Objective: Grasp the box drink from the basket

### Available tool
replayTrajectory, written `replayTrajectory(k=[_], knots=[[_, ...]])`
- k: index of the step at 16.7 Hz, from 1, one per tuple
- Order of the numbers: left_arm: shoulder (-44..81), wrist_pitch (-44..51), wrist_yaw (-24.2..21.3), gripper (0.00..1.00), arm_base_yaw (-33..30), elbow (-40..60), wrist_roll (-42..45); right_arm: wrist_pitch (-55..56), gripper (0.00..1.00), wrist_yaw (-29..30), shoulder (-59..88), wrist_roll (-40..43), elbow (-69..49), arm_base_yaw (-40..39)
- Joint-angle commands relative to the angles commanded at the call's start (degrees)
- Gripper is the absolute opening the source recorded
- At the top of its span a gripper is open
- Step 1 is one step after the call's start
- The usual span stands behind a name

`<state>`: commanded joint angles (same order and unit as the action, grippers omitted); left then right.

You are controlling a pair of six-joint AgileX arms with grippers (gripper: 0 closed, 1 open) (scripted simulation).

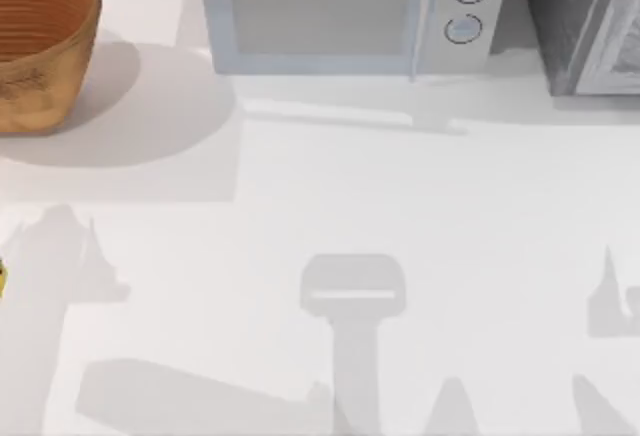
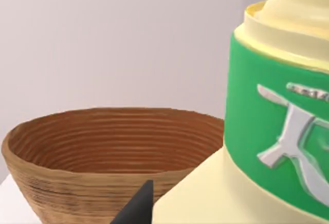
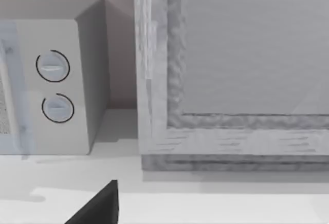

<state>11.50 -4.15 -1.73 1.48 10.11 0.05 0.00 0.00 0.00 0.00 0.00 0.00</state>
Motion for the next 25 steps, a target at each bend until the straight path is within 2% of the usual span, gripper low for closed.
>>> replayTrajectory(k=[5, 13, 18, 25], knots=[[-11.1, 4.0, 1.7, 0.0, -1.4, -9.7, 0.0, 0.0, 1.0, 0.0, 0.0, 0.0, 0.0, 0.0], [-9.3, 2.6, 2.5, 0.0, -1.2, -9.6, 0.1, 0.0, 1.0, 0.0, 0.0, 0.0, 0.0, 0.0], [3.8, -7.5, 7.8, 0.0, -0.2, -6.4, 0.3, 0.0, 1.0, 0.0, 0.0, 0.0, 0.0, 0.0], [32.4, -29.5, 19.3, 0.0, 1.8, 0.7, 0.7, 0.0, 1.0, 0.0, 0.0, 0.0, 0.0, 0.0]])
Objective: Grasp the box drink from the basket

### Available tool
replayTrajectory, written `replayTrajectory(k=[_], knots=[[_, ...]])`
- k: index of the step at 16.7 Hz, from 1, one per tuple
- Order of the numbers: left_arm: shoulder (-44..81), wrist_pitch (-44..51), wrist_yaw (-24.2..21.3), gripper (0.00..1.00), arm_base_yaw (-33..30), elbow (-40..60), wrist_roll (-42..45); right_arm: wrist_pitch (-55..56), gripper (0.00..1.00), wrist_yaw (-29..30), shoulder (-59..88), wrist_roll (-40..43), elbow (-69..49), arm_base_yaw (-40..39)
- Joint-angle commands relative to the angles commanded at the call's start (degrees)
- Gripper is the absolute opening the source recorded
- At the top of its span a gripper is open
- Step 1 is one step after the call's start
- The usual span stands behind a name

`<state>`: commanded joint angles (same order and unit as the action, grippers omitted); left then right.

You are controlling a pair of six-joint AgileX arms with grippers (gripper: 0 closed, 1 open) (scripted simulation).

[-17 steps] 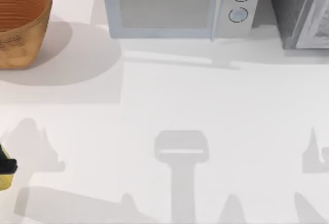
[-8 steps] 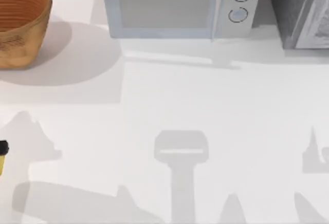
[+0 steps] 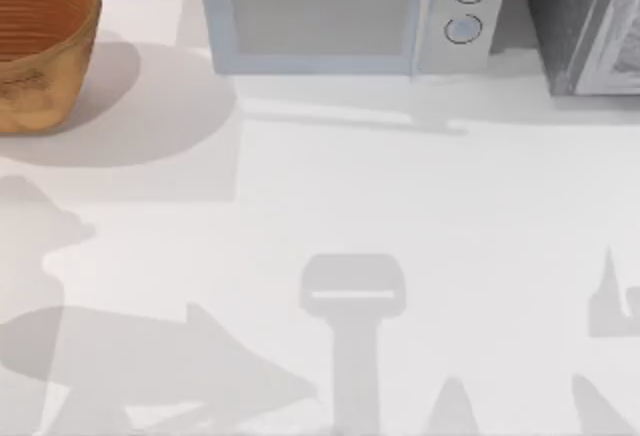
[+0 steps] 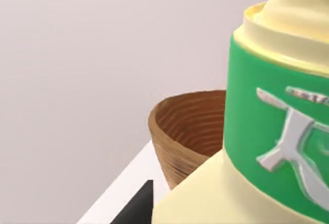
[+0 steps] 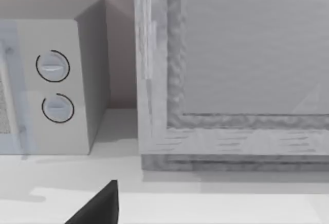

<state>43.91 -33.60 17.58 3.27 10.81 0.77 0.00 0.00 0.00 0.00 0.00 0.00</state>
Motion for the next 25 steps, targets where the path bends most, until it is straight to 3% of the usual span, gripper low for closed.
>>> replayTrajectory(k=[6, 10, 17, 25], knots=[[21.4, -16.3, 8.6, 0.0, 1.5, 5.2, 0.3, 0.0, 1.0, 0.0, 0.0, 0.0, 0.0, 0.0], [27.7, -21.1, 11.1, 0.0, 2.0, 6.8, 0.4, 0.0, 1.0, 0.0, 0.0, 0.0, 0.0, 0.0], [28.7, -21.9, 10.9, 0.0, 1.9, 6.6, 0.5, 0.0, 1.0, 0.0, 0.0, 0.0, 0.0, 0.0], [45.9, -37.0, 7.3, 0.0, 5.5, 8.9, 0.5, 0.0, 1.0, 0.0, 0.0, 0.0, 0.0, 0.0]])
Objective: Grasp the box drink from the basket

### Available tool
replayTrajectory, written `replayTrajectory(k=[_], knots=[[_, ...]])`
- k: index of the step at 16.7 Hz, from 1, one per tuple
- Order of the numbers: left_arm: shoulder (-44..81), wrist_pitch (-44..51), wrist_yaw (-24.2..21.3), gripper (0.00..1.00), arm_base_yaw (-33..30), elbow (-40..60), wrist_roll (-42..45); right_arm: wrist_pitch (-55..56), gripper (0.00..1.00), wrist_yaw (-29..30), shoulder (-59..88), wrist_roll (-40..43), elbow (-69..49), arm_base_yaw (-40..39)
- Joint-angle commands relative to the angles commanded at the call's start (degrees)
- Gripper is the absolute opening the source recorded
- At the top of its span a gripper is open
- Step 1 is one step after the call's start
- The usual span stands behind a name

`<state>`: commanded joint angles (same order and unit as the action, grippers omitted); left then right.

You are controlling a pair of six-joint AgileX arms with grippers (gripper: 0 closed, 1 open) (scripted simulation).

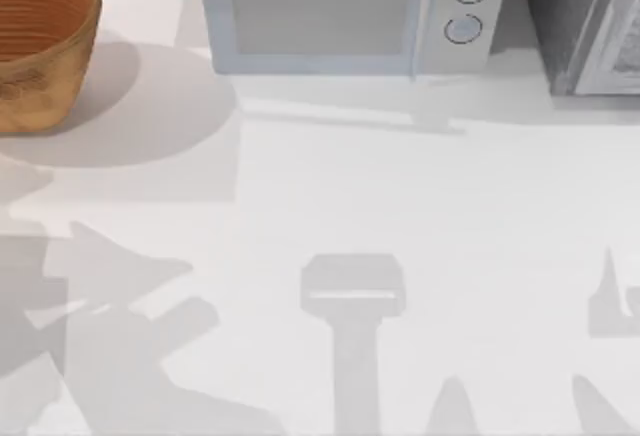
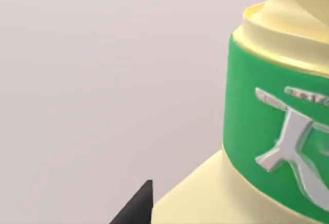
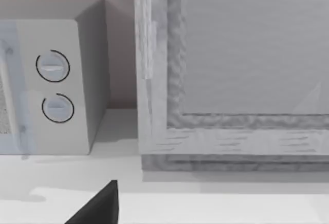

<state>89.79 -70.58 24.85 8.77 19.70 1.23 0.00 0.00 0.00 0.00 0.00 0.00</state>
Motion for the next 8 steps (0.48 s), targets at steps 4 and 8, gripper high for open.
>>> replayTrajectory(k=[4, 8], knots=[[6.6, -5.8, -1.4, 0.0, 1.4, 0.9, 0.0, 0.0, 1.0, 0.0, 0.0, 0.0, 0.0, 0.0], [7.0, -6.1, -1.5, 0.0, 1.5, 0.9, 0.0, 0.0, 1.0, 0.0, 0.0, 0.0, 0.0, 0.0]])
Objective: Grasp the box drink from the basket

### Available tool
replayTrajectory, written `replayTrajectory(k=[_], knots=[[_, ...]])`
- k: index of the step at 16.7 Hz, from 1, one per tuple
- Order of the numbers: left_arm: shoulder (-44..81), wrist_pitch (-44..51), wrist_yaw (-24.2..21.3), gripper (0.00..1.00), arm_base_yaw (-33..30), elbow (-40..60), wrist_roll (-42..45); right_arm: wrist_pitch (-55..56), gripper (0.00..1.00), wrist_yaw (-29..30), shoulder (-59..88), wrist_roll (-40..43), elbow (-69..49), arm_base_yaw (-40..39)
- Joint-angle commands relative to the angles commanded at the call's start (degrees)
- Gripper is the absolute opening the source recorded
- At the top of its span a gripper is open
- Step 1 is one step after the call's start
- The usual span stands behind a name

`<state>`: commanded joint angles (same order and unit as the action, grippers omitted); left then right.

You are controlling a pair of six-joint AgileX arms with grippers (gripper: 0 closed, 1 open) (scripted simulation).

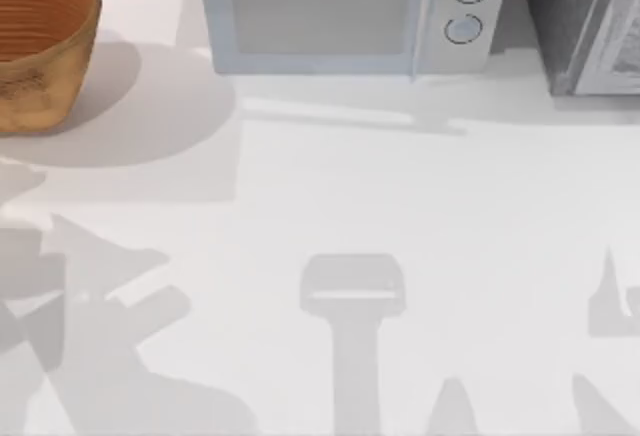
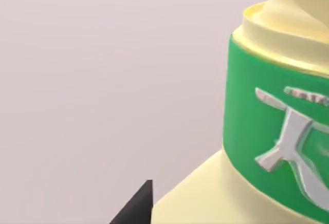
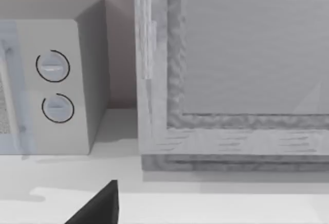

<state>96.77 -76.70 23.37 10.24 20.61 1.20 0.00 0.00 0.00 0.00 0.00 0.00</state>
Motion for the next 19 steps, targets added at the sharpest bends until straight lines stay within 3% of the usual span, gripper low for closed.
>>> replayTrajectory(k=[13, 19], knots=[[0.0, 0.0, 0.0, 0.98, 0.0, 0.0, 0.0, 0.0, 1.0, 0.0, 0.0, 0.0, 0.0, 0.0], [0.0, 0.0, 0.0, 1.0, 0.0, 0.0, 0.0, 0.0, 1.0, 0.0, 0.0, 0.0, 0.0, 0.0]])
